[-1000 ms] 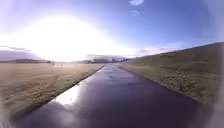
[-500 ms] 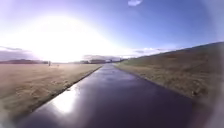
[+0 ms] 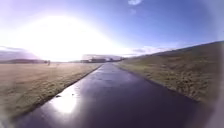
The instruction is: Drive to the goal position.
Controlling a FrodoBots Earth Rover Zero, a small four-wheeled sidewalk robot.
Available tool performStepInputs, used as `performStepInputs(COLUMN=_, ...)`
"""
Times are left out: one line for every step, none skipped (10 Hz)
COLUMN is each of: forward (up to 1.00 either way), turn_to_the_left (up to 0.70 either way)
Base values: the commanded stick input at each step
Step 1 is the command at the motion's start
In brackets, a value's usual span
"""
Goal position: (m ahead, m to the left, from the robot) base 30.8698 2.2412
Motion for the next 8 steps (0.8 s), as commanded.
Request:
performStepInputs(forward=1.0, turn_to_the_left=0.0)
performStepInputs(forward=1.0, turn_to_the_left=0.0)
performStepInputs(forward=1.0, turn_to_the_left=0.0)
performStepInputs(forward=1.0, turn_to_the_left=0.0)
performStepInputs(forward=1.0, turn_to_the_left=0.0)
performStepInputs(forward=1.0, turn_to_the_left=0.0)
performStepInputs(forward=1.0, turn_to_the_left=0.0)
performStepInputs(forward=1.0, turn_to_the_left=0.0)
